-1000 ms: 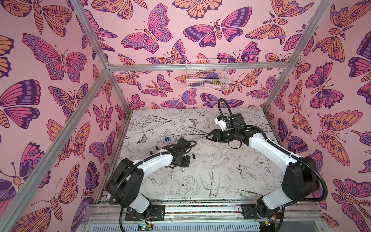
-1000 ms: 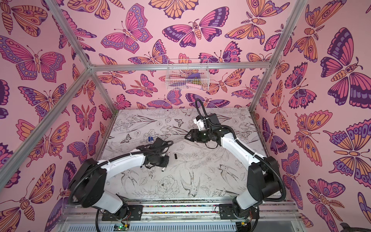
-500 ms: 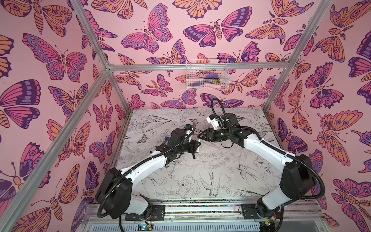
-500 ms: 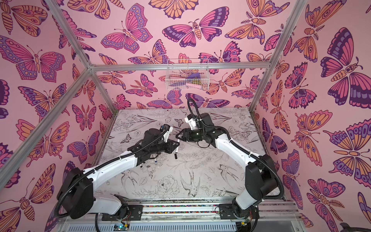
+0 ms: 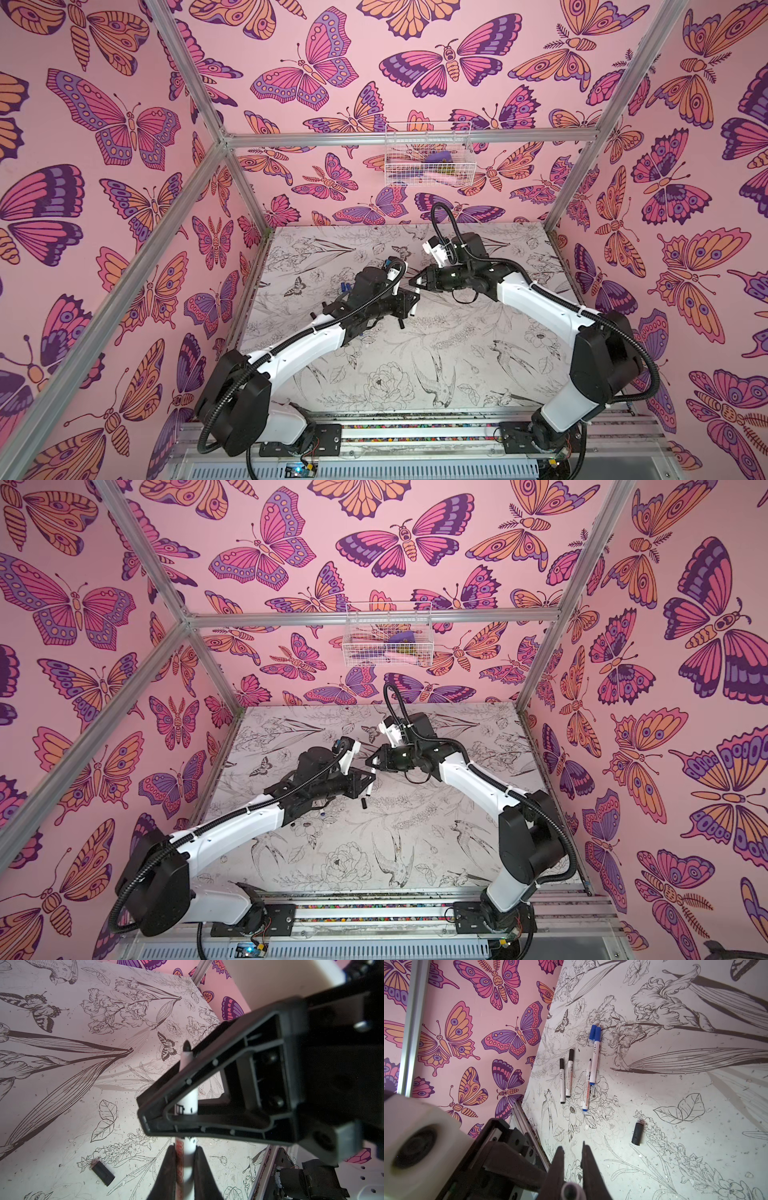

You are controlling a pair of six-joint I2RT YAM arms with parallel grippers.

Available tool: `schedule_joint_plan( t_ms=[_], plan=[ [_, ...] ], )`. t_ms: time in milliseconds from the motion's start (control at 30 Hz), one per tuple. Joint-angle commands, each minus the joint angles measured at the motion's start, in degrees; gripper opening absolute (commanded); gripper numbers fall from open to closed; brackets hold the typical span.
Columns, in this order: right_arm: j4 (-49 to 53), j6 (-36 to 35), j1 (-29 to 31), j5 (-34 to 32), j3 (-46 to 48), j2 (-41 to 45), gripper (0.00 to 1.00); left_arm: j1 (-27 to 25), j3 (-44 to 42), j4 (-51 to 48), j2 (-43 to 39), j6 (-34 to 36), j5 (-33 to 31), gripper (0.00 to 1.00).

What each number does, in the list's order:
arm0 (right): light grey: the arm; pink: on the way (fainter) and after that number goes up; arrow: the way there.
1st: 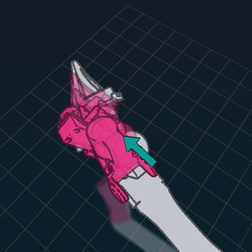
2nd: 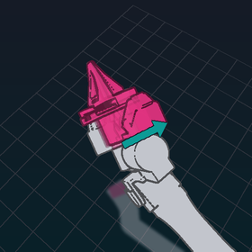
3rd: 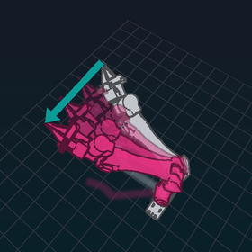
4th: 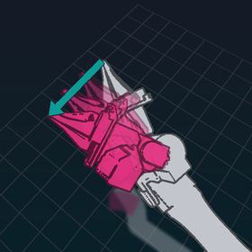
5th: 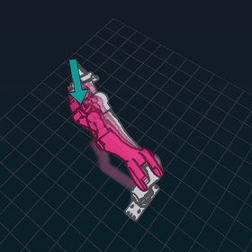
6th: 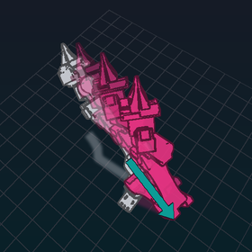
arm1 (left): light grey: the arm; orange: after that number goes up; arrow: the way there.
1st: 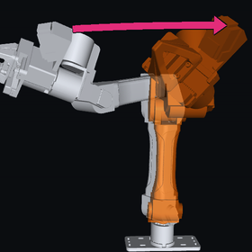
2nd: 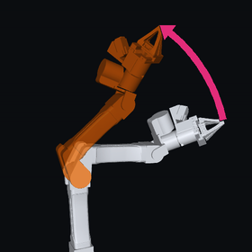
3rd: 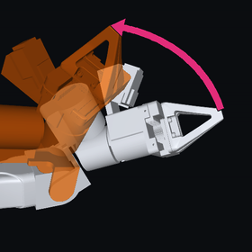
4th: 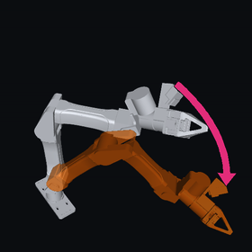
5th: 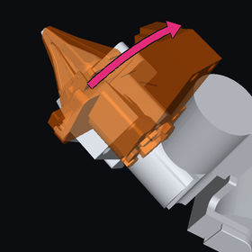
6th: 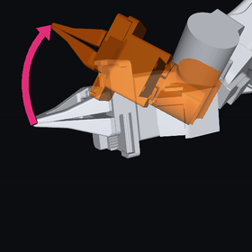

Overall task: Insert the pens into the pen caps
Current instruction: 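Lift the white marker upright with the left gripper while the right gripper approaches, then lower the right gripper onto the loose black cap and grasp it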

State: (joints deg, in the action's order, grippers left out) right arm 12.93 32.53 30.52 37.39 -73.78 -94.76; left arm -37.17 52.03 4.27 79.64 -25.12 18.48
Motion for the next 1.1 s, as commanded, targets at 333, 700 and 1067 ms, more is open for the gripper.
schedule_joint_plan(
  t_ms=[333, 700, 1067],
  plan=[
    [1.9, -2.3, 0.2, 1.8, -1.4, 2.1, 0.03, -0.1, 4.3, 1.2, 4.7, -0.3, 1.3, 0.22],
    [0.0, -1.2, 0.2, 2.5, -0.8, 3.1, 0.06, -0.1, 4.1, 1.2, 6.3, -0.4, 3.2, 0.00],
    [5.3, -8.8, 1.2, -5.6, 1.9, 3.6, 0.57, 7.2, -7.5, -6.1, -5.9, -12.6, -20.4, 0.00]
  ],
)
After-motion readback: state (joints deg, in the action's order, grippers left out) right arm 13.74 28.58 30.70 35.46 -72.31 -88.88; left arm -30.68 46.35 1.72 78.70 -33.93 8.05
